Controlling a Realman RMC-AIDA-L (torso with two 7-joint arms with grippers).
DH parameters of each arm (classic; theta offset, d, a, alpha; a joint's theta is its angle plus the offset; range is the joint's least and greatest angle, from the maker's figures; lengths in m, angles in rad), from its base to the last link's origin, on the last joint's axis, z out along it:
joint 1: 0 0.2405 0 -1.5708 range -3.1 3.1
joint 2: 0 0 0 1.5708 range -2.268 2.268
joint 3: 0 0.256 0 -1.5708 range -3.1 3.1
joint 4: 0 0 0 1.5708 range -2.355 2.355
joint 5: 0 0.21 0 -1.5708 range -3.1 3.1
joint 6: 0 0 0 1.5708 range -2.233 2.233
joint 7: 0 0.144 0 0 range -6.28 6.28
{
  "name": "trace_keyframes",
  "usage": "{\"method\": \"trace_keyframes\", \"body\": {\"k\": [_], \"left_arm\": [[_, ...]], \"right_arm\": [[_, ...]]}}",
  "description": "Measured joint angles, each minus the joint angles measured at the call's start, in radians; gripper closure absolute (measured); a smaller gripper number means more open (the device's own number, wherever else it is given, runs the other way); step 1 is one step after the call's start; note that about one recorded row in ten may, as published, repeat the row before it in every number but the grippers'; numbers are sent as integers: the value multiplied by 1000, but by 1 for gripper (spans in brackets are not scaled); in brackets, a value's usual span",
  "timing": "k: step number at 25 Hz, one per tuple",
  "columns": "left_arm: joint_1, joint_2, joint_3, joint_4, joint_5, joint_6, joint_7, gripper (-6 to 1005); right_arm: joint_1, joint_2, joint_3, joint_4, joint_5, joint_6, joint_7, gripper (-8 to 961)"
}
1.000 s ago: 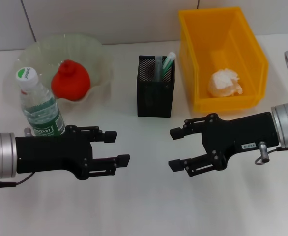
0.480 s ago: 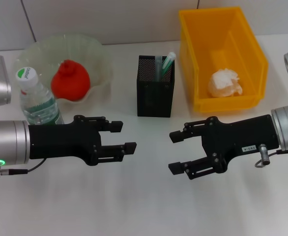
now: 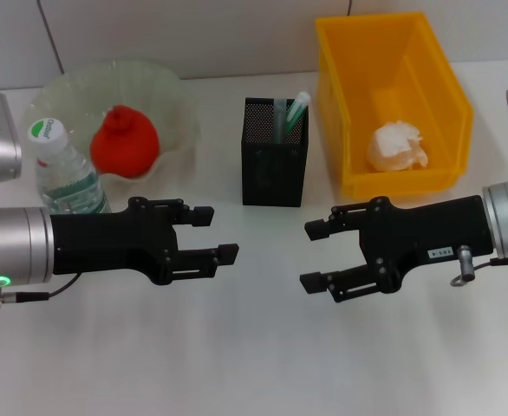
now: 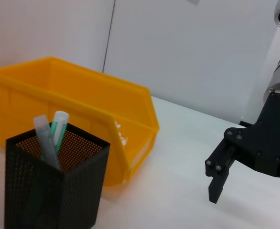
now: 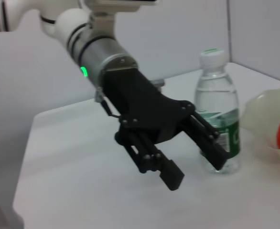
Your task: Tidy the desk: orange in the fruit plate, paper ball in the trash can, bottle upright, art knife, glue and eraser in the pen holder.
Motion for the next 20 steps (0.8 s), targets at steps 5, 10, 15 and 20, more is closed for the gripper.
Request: {"method": "trace_keyframes", "body": {"k": [5,10,15,20], "left_arm": [[1,-1,-1,-1,-3,-5,0,325],[3,-1,-5,1,-8,-6,0,325],[0,-2,1,55,-42,43,-6,324],[34,-4,-1,190,-173,69,20,324]], "right_arm": [[-8,1,1,-1,0,20,8,187],[-12,0,3,-9,28,23,-13,187],[-20,-1,2,-60,83,3,-35,187],[-40,-2,5,-123,157,14,-30,187]]}}
